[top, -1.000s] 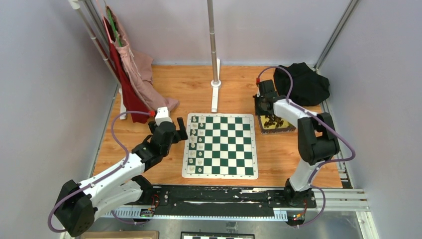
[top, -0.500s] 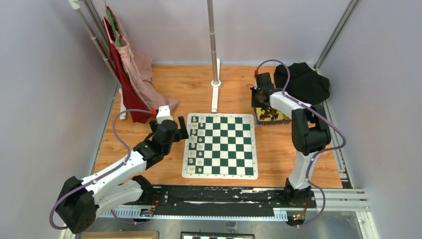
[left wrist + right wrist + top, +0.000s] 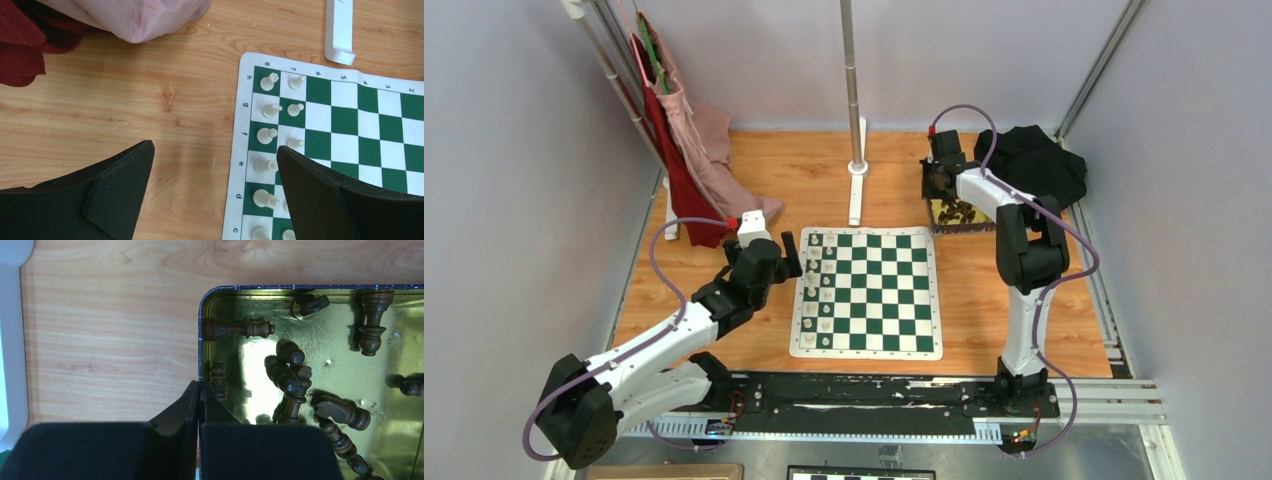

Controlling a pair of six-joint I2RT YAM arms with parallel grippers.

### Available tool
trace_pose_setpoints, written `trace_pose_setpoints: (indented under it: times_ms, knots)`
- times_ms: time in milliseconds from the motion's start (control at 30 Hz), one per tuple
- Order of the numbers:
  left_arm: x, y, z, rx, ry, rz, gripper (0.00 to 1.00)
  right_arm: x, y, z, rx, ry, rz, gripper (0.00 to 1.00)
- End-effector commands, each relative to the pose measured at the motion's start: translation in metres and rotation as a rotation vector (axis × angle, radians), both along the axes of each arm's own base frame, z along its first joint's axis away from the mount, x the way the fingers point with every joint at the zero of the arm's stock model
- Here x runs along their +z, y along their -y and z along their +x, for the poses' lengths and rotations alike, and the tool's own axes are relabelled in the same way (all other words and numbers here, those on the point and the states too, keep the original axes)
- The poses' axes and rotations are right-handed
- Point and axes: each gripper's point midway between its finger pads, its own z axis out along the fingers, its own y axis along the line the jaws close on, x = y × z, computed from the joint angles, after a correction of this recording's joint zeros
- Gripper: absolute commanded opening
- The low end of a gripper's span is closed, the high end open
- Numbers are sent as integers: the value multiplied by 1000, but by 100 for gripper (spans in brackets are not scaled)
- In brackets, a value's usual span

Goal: Set up the chess pieces on the board
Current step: Move the storage box to the center of the board.

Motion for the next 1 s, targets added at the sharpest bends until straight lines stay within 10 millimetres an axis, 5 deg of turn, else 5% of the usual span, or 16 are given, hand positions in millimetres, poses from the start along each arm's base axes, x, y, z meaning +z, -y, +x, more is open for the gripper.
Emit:
trace_pose_setpoints:
  times_ms: [0, 267, 967]
  knots:
    - [16, 0, 8, 30, 36, 1, 99, -10, 10, 13, -17, -15, -52, 0]
    - [16, 3, 13, 35, 26, 19, 99, 5, -2, 46, -11, 37, -23, 0]
    - [18, 1, 8, 20, 32, 18, 100, 12, -67, 31, -115, 59, 14, 0]
